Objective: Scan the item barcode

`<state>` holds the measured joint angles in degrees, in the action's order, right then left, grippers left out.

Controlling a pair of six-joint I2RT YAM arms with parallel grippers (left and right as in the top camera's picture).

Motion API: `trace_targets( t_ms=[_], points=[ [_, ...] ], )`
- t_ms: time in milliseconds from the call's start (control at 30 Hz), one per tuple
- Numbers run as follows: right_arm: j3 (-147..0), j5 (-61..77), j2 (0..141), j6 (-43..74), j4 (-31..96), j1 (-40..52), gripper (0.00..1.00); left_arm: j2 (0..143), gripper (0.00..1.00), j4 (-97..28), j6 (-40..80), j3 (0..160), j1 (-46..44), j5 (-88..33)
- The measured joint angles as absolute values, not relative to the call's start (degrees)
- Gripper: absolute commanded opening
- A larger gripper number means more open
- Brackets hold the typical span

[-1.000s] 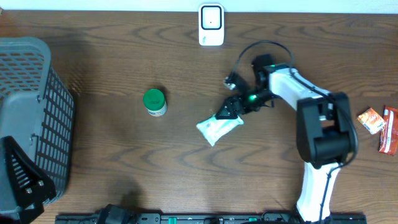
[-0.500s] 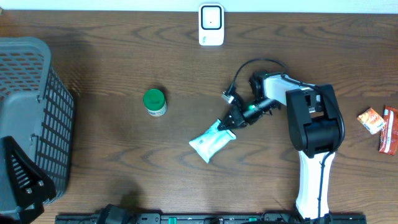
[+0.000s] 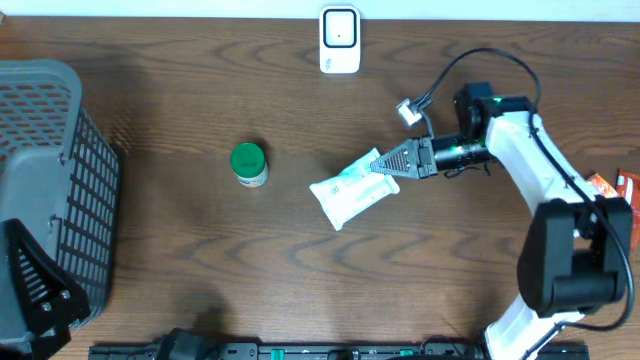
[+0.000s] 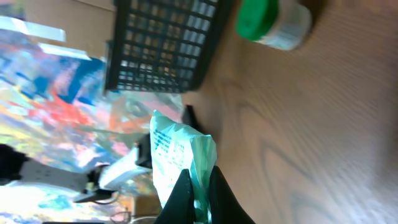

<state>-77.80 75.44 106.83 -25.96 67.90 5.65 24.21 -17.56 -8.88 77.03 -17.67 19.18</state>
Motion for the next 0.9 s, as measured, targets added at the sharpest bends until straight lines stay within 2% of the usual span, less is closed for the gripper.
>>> trace_targets(
  t_ms=[433,567,700,900],
  points=[
    [-77.8,78.3,104.6,-23.2,70.0,5.7,0.02,24.2,0.98,-17.6,-8.9,77.0,-17.7,19.2],
    [-77.8,77.7,104.6,-21.2,64.7,5.7,0.02,24.2,0.98,-17.6,-8.9,77.0,-17.7,19.2],
    [-78.9,68.0,104.6,-10.9,53.4,6.0,0.02,24.2,0.98,-18.0,-8.9,77.0,-17.7,19.2],
    [-85.1,52.1,104.6,-0.8,46.1,8.6,0.02,24.2,0.98,-20.9,-8.9,77.0,-17.7,19.2]
  ],
)
